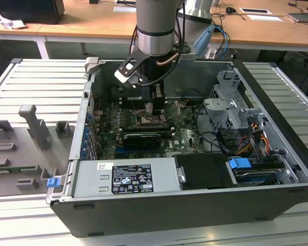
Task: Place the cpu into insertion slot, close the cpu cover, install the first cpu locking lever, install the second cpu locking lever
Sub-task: 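Place the cpu into insertion slot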
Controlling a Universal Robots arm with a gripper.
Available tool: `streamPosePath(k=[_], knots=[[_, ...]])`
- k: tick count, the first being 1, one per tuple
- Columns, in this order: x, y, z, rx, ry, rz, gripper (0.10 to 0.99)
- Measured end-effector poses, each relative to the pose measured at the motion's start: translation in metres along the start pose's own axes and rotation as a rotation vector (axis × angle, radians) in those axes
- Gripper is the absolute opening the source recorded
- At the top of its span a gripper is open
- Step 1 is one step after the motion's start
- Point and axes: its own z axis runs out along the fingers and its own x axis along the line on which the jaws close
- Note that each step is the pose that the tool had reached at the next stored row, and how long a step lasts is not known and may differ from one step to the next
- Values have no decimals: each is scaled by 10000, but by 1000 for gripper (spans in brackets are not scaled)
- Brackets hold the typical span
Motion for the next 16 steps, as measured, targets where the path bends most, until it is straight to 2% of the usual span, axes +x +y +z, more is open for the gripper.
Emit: streamPosePath(k=[16], knots=[[0, -2, 33, 0, 1, 1, 525]])
